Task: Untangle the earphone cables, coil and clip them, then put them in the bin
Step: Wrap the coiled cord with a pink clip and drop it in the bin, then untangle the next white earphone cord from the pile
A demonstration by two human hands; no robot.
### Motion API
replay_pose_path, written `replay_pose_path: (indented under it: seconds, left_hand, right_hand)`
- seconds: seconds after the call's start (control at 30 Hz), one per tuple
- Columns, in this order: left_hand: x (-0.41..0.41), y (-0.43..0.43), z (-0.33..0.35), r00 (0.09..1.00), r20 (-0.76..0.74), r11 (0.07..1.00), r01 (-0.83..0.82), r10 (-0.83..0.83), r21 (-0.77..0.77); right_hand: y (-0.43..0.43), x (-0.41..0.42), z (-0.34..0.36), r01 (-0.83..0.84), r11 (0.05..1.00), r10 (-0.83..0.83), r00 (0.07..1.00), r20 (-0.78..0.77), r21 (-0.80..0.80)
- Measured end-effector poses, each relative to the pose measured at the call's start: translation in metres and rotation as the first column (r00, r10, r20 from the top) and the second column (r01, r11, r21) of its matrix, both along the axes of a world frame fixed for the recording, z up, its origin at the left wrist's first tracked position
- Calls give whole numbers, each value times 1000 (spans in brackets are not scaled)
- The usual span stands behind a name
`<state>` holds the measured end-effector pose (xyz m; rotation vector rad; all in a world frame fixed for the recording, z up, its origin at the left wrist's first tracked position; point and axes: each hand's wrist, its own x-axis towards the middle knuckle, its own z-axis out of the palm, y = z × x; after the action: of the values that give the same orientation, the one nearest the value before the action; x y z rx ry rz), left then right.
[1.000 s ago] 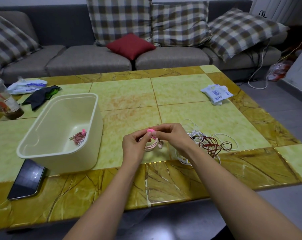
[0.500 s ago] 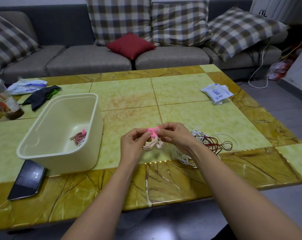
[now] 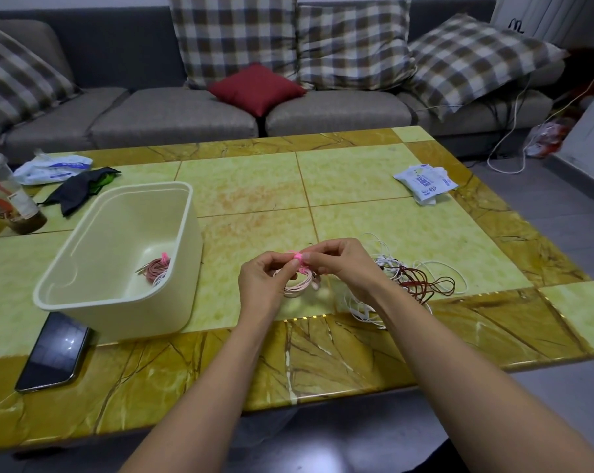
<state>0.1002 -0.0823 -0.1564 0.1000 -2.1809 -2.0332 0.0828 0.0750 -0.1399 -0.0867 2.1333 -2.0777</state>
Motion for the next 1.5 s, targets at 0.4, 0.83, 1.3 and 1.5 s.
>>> replay_pose_path:
  seconds: [0.4,0.83,1.3,1.5]
  left_hand:
    - [16,-10,29,997,66,999,50,-49,-7]
    - [36,-31,71,990,116,992,88,-77,-92]
    - [11,-154,113,961,22,893,-247,275,-376]
    - [11,-166,96,961,197,494,78,194,-866]
  right_hand:
    - [-15,14,21,27,998,-23,997,-76,59]
    - [-40,30,51,15,999,-10,994,-111,45]
    - [-143,25,76,-274,930,285,959,-8,243]
    - [-147,25,73,-353,885,355,933,49,305]
